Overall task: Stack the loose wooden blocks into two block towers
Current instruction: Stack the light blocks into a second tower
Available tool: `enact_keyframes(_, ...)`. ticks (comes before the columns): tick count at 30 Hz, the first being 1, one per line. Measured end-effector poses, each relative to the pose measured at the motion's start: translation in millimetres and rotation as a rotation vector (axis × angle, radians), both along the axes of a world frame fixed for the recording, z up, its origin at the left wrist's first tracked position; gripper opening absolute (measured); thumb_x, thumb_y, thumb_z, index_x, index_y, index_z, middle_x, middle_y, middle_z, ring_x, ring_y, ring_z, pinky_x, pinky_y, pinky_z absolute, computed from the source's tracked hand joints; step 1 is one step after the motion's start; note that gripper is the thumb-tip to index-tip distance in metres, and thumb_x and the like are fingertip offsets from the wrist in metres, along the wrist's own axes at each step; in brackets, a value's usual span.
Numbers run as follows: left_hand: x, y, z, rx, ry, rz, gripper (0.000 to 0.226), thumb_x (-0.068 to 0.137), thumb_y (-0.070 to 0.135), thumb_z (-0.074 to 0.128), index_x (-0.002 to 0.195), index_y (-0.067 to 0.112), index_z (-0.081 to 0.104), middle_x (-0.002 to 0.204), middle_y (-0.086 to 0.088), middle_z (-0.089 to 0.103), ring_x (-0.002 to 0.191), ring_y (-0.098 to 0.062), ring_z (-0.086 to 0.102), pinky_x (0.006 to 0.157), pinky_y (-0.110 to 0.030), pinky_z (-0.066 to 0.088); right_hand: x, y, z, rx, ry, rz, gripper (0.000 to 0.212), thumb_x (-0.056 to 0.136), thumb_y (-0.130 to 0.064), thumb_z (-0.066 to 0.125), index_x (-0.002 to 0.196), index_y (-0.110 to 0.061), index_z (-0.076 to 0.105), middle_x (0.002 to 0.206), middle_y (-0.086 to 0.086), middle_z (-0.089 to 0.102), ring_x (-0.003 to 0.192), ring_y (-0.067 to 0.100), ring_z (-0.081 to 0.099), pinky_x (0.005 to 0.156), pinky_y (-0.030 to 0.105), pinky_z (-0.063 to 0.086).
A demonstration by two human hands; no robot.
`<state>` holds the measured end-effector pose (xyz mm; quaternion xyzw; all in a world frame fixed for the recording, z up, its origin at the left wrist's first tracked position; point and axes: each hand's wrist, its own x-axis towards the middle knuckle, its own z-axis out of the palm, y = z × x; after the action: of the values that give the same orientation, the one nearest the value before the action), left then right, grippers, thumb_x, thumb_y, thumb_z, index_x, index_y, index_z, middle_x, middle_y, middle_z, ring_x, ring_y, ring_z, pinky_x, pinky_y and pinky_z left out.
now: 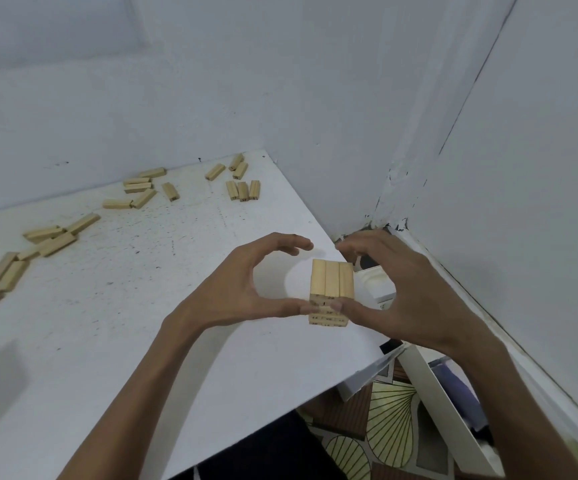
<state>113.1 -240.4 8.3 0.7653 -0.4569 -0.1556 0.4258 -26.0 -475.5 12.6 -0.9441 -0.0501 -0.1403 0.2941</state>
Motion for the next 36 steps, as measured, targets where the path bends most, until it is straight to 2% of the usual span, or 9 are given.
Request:
enact_keyframes(6,10,47,11,0.029,-0.069,0.255,0.044,0.085,0.063,0.07,0.121,0.038,0.066,0.126,0.026,0.065,0.116,-0.001,0.063,0.104,-0.036,0.049,9,36,33,-0.064,-0.09,-0.098,0.044,0.087,-0.063,0.062,0.119,-0.033,0.062,0.114,-0.028,0.054,0.105,0.003,0.055,0.083,0.032,0.056)
enact_keyframes(9,20,77,14,0.034,-0.1,0.403,0.034,0.088,0.054,0.073,0.114,0.033,0.07,0.117,0.024,0.069,0.106,0.002,0.066,0.096,-0.035,0.054,24,67,50,-0.078,-0.088,-0.113,0.037,0.09,-0.056,0.067,0.118,-0.033,0.065,0.111,-0.023,0.061,0.103,0.001,0.055,0.084,0.026,0.048)
enact_keyframes(11,30,99,13,0.048,-0.121,0.497,0.028,0.088,0.045,0.076,0.112,0.032,0.071,0.112,0.023,0.071,0.101,0.003,0.067,0.091,-0.033,0.055,40,89,56,-0.076,-0.03,-0.114,0.036,0.09,-0.058,0.066,0.118,-0.035,0.064,0.11,-0.022,0.063,0.102,0.001,0.056,0.083,0.024,0.044)
enact_keyframes(16,61,147,1,0.133,-0.157,0.732,0.035,0.084,0.052,0.079,0.113,0.035,0.068,0.105,0.021,0.071,0.094,0.001,0.066,0.084,-0.034,0.055,104,144,38,0.027,0.108,-0.099,0.05,0.085,-0.065,0.069,0.117,-0.028,0.067,0.109,-0.015,0.067,0.103,0.007,0.059,0.085,0.03,0.05)
enact_keyframes(21,100,178,-27,0.303,-0.223,0.925,0.043,0.089,0.043,0.075,0.127,0.024,0.065,0.132,0.003,0.064,0.124,-0.022,0.056,0.096,-0.04,0.048,173,190,-9,-0.028,0.199,-0.047,0.049,0.093,-0.056,0.063,0.124,-0.018,0.064,0.123,-0.002,0.064,0.116,0.018,0.057,0.087,0.031,0.047)
enact_keyframes(24,117,190,-40,0.358,-0.25,1.067,0.045,0.091,0.033,0.072,0.134,0.02,0.062,0.143,-0.006,0.055,0.135,-0.03,0.044,0.105,-0.048,0.043,209,216,-28,-0.082,0.185,0.019,0.046,0.097,-0.051,0.061,0.129,-0.018,0.061,0.131,0.0,0.059,0.123,0.022,0.052,0.096,0.042,0.049)
enact_keyframes(28,132,203,-50,0.353,-0.326,1.21,0.051,0.093,0.025,0.066,0.143,0.02,0.055,0.151,-0.004,0.045,0.142,-0.029,0.033,0.11,-0.048,0.034,252,251,-35,-0.218,0.142,0.092,0.048,0.099,-0.045,0.058,0.14,-0.02,0.053,0.143,0.001,0.047,0.131,0.027,0.042,0.099,0.049,0.045)
enact_keyframes(32,150,213,-52,0.49,-0.417,1.28,0.052,0.095,0.027,0.063,0.146,0.028,0.05,0.158,-0.001,0.038,0.147,-0.03,0.024,0.111,-0.047,0.023,292,276,-38,-0.27,0.083,0.141,0.049,0.102,-0.036,0.054,0.149,-0.025,0.043,0.152,0.0,0.037,0.138,0.03,0.034,0.099,0.052,0.042)
enact_keyframes(36,166,224,-50,0.553,-0.45,1.266,0.03,0.099,0.03,0.058,0.128,0.035,0.064,0.155,0.002,0.041,0.146,-0.027,0.024,0.109,-0.047,0.018,316,294,-44,-0.412,0.025,0.298,0.052,0.106,-0.024,0.047,0.156,-0.032,0.033,0.161,-0.006,0.031,0.144,0.027,0.025,0.103,0.054,0.032)
